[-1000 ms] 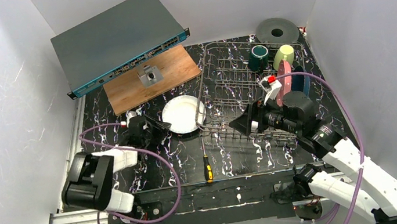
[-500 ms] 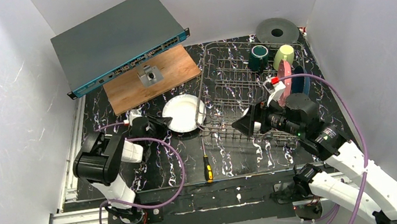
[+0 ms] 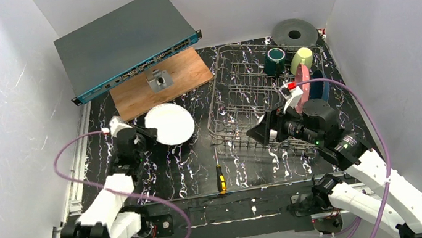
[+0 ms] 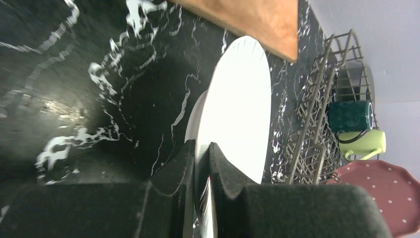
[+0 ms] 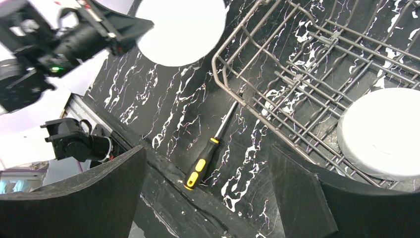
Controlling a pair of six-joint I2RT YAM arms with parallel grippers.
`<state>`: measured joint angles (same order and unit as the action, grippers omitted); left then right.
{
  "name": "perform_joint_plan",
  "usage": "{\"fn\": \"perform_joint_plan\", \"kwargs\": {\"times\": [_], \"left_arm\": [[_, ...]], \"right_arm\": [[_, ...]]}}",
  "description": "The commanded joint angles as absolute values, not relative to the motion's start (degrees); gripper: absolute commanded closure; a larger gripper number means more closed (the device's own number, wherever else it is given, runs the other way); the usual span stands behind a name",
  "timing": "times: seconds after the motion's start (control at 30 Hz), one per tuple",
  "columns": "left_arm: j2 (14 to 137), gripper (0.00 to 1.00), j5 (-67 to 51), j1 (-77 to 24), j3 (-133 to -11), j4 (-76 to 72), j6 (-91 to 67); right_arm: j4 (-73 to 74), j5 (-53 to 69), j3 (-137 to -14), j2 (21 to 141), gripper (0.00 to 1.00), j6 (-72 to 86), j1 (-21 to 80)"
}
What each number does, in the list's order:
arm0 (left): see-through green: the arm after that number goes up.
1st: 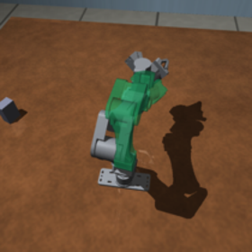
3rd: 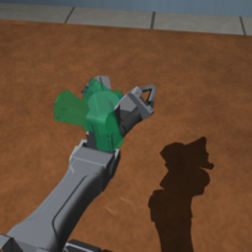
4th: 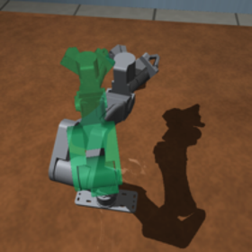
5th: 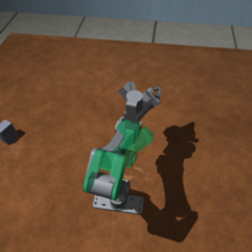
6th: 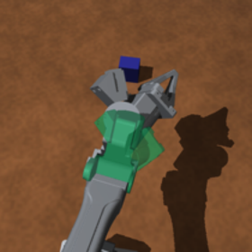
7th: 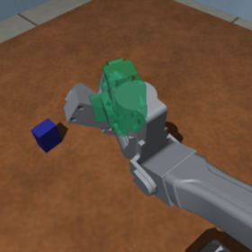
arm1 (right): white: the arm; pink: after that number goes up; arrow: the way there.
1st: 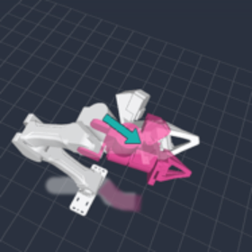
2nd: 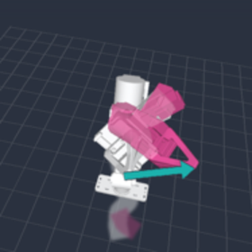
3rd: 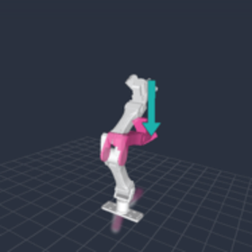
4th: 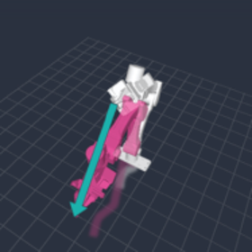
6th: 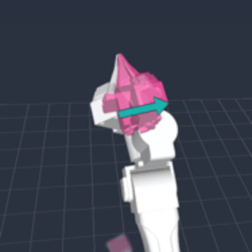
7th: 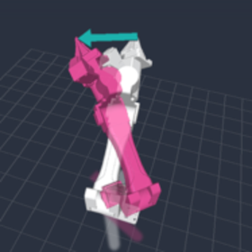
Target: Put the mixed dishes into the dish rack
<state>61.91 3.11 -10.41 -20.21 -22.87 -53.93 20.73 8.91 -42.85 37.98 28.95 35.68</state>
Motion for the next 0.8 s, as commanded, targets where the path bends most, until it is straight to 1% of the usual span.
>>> {"fn": "perform_joint_plan", "kwargs": {"times": [0.0, 0.13, 0.2, 0.3, 0.43, 0.57, 0.67, 0.77], "left_arm": [[44.55, 1.0, 10.42, -9.1, -26.79, 2.32, -43.94], [30.01, 1.0, 6.96, -8.45, -30.05, 16.84, -42.42], [24.03, 1.0, 4.93, -8.35, -31.64, 21.91, -43.2], [17.51, 1.0, 1.37, -8.26, -33.79, 25.72, -42.61], [13.42, 1.0, -6.54, -8.26, -36.0, 24.57, -40.67], [11.82, 1.0, -12.67, -8.23, -37.0, 22.96, -41.0], [10.82, 1.0, -16.27, -8.26, -36.78, 21.3, -44.46], [10.06, 1.0, -20.48, -8.22, -35.84, 18.22, -49.95]], "right_arm": [[18.27, 9.57, -45.21, 39.43, 0.02, 29.27, 35.6], [17.31, 12.19, -45.54, 41.47, 0.02, 29.85, 35.53], [17.41, 13.08, -46.38, 42.33, 0.02, 29.99, 35.64], [17.64, 14.78, -48.3, 44.3, 0.02, 29.9, 35.67], [17.52, 20.06, -52.42, 49.48, 0.02, 29.01, 35.68], [15.53, 28.21, -56.66, 56.17, 0.02, 31.2, 36.39], [11.43, 33.29, -58.06, 60.35, 0.02, 34.67, 38.71], [5.85, 35.24, -58.2, 63.09, 0.02, 38.38, 42.3]]}}
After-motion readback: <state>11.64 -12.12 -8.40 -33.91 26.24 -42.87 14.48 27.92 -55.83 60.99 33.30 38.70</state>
